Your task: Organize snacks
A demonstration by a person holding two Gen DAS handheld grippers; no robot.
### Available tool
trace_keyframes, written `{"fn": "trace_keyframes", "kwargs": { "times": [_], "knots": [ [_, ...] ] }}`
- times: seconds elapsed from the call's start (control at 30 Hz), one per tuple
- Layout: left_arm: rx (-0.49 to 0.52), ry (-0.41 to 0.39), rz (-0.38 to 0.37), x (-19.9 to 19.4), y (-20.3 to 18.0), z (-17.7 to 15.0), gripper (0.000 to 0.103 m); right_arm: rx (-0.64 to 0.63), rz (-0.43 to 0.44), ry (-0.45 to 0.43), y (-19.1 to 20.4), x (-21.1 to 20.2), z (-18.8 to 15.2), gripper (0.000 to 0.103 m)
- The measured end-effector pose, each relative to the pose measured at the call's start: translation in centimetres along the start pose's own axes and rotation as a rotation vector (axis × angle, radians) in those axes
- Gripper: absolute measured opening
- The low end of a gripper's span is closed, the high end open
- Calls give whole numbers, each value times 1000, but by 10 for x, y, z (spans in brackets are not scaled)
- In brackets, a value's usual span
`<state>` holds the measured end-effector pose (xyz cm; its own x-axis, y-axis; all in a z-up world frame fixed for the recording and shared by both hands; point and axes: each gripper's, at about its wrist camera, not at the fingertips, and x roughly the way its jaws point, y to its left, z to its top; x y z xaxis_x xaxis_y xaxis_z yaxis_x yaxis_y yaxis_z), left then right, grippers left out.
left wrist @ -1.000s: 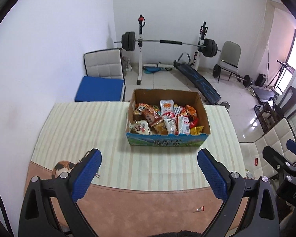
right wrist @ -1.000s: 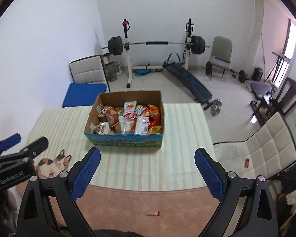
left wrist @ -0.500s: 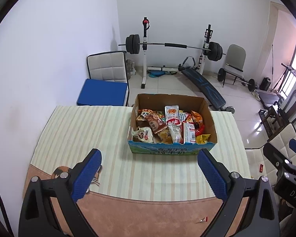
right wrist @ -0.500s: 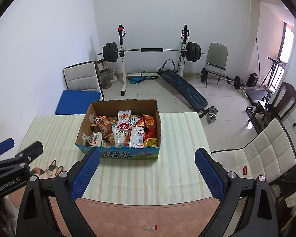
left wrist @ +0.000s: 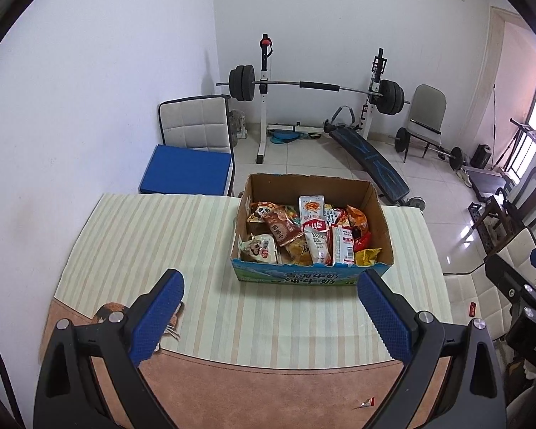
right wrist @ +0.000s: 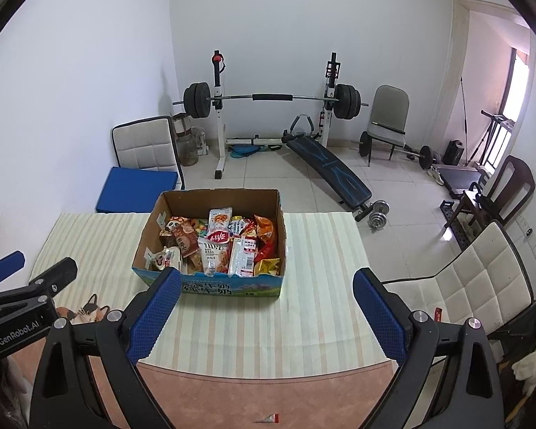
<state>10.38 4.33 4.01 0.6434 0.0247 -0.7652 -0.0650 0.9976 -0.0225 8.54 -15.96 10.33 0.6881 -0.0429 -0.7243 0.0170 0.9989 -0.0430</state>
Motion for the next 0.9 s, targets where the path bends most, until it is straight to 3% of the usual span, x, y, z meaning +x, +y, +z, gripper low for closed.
{"fn": "trace_keyframes", "kwargs": {
  "times": [0.9],
  "knots": [
    [-9, -8, 17, -4, 3, 0, 100, 14, 14, 20, -3, 3, 2, 99]
  ]
}}
